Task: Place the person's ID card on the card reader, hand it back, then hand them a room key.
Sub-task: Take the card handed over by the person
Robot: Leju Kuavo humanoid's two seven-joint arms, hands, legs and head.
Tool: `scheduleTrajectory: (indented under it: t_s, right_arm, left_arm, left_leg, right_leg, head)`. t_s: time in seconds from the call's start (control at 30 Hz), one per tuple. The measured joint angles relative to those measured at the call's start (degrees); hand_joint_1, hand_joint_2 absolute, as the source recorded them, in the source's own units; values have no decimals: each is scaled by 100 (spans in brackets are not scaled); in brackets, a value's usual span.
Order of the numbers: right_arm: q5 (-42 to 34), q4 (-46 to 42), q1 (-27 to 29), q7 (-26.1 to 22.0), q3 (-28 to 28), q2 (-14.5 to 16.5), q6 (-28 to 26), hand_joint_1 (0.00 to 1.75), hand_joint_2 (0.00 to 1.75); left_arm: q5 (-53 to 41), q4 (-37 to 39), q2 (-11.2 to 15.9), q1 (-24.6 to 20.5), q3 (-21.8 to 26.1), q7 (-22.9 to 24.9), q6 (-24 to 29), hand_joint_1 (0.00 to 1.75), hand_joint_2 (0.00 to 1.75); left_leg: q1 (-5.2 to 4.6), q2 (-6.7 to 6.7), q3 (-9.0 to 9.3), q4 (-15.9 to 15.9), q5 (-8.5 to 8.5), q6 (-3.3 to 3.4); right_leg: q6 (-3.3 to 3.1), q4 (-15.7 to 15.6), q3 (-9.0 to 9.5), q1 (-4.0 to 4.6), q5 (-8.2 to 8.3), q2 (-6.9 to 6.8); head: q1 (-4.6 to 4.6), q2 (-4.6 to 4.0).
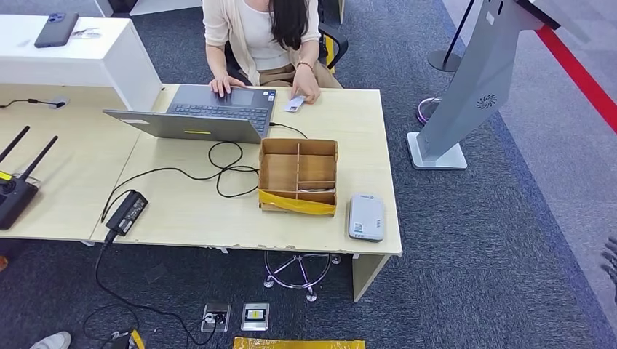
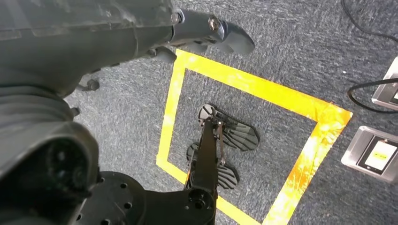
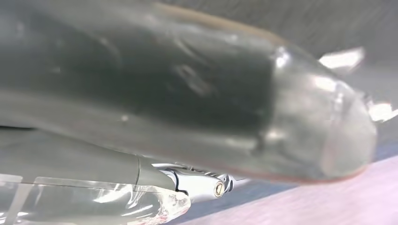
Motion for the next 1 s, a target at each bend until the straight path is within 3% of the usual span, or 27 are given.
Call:
scheduleTrajectory:
  t_s: [0.1, 0.37, 0.6, 0.8, 1.0]
  right_arm:
    - [268, -111, -485, -94, 18, 97, 147, 0, 175]
    - [1194, -325, -1490, -218, 195, 672, -266, 0, 175]
    - [2711, -425, -2316, -176, 765, 1315, -1688, 0, 175]
    - [3893, -425, -2614, -95, 1458, 1752, -2099, 0, 175]
    - [4566, -425, -2712, 34, 2021, 2010, -2326, 0, 175]
  left_arm:
    - [1, 0, 3, -2, -26, -48, -24, 0, 0]
    - [2, 0, 44, -5, -117, -98, -19, 0, 0]
    - [27, 1, 106, -12, -163, -123, -67, 0, 0]
    - [25, 2, 137, -13, -243, -213, -126, 0, 0]
    - [23, 2, 186, -9, -277, -216, -124, 0, 0]
  left_leg:
    - [0, -6, -5, 0, 4, 3]
    - [0, -10, -12, 0, 8, 4]
    - [1, -23, -13, 0, 14, 2]
    - [1, -31, -14, 0, 15, 2]
    - [1, -33, -14, 1, 15, 2]
  right_leg:
    - [0, 2, -1, 1, 0, -9]
    - [0, 6, -3, 1, 0, -14]
    - [-1, 9, -5, 2, 0, -29]
    - [-1, 9, -5, 2, 0, -36]
    - [-1, 8, -6, 2, 0, -36]
  head:
    - [1, 0]
    - [2, -1]
    - [2, -1]
    - [3, 0]
    - [3, -1]
